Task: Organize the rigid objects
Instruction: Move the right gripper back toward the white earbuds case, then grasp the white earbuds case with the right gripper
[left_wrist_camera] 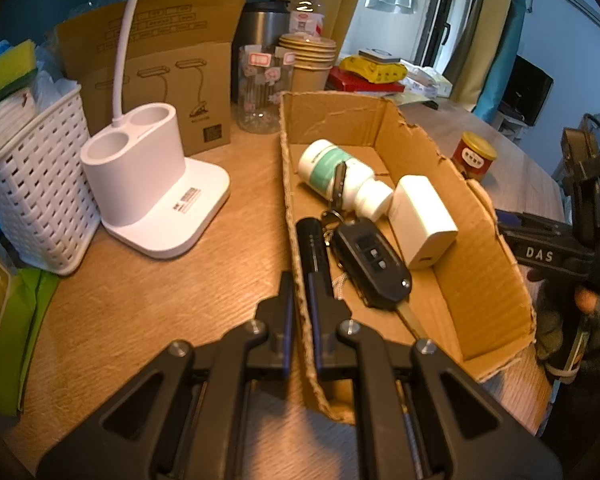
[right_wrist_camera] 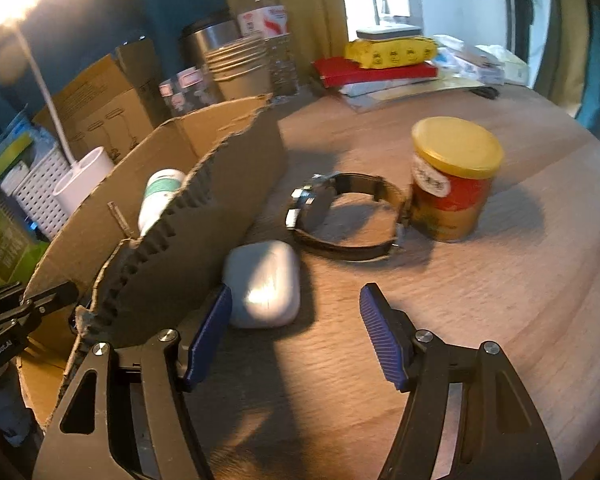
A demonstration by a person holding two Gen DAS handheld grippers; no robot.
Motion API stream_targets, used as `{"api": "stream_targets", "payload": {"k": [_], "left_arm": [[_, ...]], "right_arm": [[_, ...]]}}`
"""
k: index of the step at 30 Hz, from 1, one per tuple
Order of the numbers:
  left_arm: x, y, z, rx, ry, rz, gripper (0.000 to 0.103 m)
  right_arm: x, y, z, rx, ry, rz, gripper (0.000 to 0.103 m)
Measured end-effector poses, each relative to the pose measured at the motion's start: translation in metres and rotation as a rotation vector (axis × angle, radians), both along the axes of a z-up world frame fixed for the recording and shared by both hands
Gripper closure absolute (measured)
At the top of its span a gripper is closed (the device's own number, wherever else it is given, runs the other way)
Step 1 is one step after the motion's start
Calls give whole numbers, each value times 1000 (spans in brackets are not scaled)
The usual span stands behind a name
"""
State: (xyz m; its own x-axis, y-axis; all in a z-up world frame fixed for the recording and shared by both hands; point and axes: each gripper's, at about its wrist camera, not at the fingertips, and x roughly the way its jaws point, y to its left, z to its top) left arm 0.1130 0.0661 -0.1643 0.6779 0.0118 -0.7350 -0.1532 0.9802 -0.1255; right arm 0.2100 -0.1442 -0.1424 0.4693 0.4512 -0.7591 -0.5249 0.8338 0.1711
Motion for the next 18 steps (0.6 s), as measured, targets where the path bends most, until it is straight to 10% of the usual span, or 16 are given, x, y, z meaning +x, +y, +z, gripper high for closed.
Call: {"api": "stream_targets", "payload": {"k": [18], "left_arm": [[0, 1, 0, 4, 1, -4, 94]], "right_arm": [[6, 34, -9, -151, -39, 207, 34]]}}
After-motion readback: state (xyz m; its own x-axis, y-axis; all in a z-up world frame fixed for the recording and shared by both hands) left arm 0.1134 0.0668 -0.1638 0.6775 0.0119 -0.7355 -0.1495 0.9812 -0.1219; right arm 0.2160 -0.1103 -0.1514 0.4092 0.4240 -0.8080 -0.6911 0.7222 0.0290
